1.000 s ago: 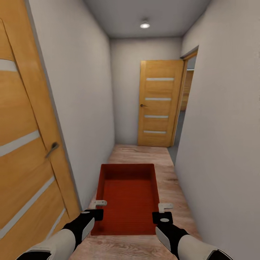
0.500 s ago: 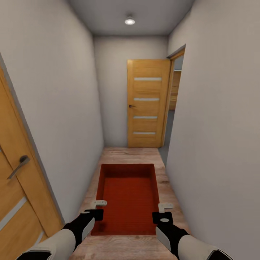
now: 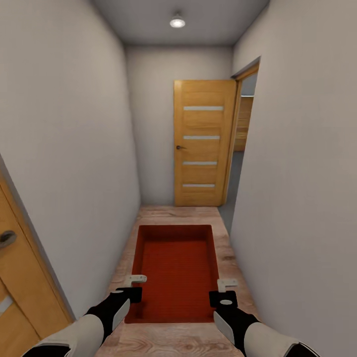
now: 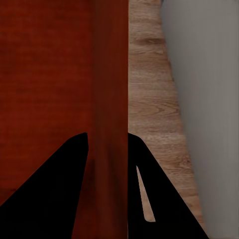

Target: Move the two storage containers from the living room to the garage. In the garage, place one container on the floor and stack the other container on top of it (either order is fine).

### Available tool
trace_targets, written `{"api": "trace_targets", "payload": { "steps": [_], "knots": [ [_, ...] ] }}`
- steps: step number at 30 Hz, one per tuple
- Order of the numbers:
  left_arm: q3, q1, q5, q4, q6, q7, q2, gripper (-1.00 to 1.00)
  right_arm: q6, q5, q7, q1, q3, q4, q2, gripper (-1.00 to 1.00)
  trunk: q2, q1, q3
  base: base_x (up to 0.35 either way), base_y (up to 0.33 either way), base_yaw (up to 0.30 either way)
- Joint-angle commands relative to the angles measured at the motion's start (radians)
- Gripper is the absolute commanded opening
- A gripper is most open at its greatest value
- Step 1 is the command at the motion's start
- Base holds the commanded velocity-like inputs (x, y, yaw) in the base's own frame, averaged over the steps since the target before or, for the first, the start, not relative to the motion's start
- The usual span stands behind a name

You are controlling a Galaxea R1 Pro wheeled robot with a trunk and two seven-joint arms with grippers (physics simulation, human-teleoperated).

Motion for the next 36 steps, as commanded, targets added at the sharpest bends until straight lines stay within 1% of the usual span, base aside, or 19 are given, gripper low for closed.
{"api": "trace_targets", "payload": {
  "steps": [1, 36],
  "knots": [
    [0.05, -0.001, -0.016, -0.003, 0.007, 0.009, 0.016, -1.0, -0.004, -0.001, -0.009, -0.001, -0.019, 0.001, -0.003, -1.0, -0.002, 0.001, -0.002, 0.322, 0.0, 0.0],
    [0.05, -0.001, -0.016, -0.003, 0.007, 0.009, 0.016, -1.0, -0.004, -0.001, -0.009, -0.001, -0.019, 0.001, -0.004, -1.0, -0.002, 0.001, -0.002, 0.322, 0.0, 0.0]
  ]
}}
